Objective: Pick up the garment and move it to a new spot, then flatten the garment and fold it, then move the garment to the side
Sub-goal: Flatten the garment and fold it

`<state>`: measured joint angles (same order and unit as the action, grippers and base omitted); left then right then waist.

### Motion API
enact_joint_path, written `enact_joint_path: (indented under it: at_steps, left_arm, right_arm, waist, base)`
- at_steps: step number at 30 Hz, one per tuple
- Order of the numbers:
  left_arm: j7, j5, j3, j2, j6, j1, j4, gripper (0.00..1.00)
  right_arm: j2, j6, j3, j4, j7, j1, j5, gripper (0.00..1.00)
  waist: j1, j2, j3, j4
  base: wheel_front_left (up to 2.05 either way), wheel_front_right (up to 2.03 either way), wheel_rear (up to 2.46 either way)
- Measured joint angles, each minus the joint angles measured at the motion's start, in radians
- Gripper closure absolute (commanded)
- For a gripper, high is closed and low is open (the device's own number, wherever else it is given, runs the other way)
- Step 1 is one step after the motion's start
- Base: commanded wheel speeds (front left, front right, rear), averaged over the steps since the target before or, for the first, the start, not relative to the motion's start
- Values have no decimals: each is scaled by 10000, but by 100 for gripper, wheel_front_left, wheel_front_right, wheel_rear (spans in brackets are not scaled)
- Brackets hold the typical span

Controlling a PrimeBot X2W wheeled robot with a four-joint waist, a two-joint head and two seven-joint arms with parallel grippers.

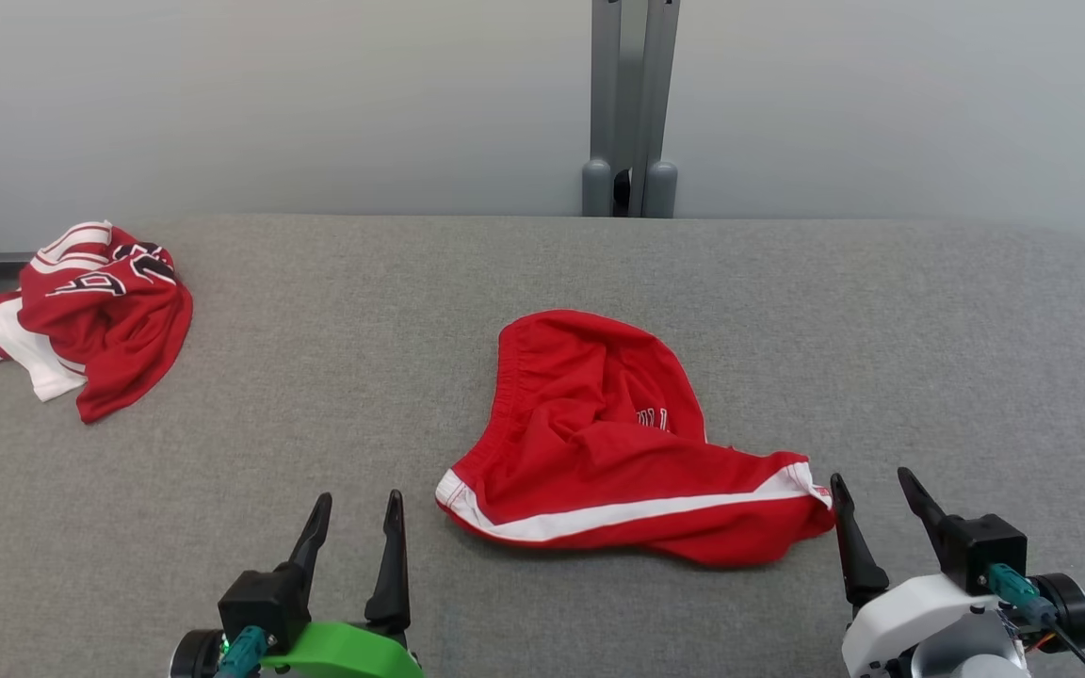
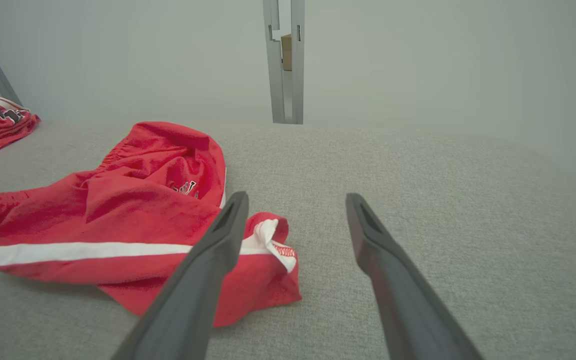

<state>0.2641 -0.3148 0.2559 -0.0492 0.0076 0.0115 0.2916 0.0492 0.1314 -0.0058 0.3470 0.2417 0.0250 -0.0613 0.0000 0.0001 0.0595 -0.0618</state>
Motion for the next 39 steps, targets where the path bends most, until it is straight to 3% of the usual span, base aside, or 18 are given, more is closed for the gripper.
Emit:
enact_joint_path:
  at_steps: [10,11,12,13,15,24,26,30,33,39]
  left_arm:
    - [-2,-75,100,2,17,166,0,0]
    - [-2,-75,111,2,17,188,2,0]
    - [0,-79,113,2,17,205,0,0]
    - [-2,-86,113,2,17,211,0,0]
    - [0,-88,102,2,19,213,2,0]
    - [-2,-88,46,0,27,379,-8,0]
    - [0,-84,42,0,15,422,2,0]
    - [-2,-8,215,0,-178,585,221,0]
    - [-2,2,602,0,-589,842,740,0]
    - [-853,-82,1496,-178,-1229,2050,2080,0]
  right_arm:
    - [6,0,-96,1480,-1012,1135,938,0]
    - [-4,0,-86,1628,-1104,1223,978,13]
    - [-6,0,-69,1762,-1233,1312,995,42]
    - [-6,0,-75,1860,-1323,1373,993,59]
    - [0,0,-107,2059,-1534,1504,993,69]
    - [-2,0,-94,2809,-1937,1956,1231,85]
    - [-8,0,-84,2964,-1960,2096,1281,100]
    - [-2,0,-123,3193,-1994,2322,1296,100]
    - [-4,0,-109,3191,-1889,2405,1273,100]
    - [-4,0,198,2840,-1726,2451,1162,100]
  waist:
    - [0,0,-440,-395]
    - [0,0,-480,-463]
    - [0,0,-519,-529]
    - [0,0,-549,-583]
    - [0,0,-623,-695]
    - [0,0,-912,-849]
    - [0,0,-967,-824]
    - [0,0,-1065,-739]
    - [0,0,-1116,-648]
    - [0,0,-1217,-381]
  base:
    - [0,0,0]
    - [0,0,0]
    - [0,0,0]
    - [0,0,0]
    - [0,0,0]
    - [0,0,0]
    - [0,0,0]
    - [0,0,0]
    - [0,0,0]
    - [0,0,0]
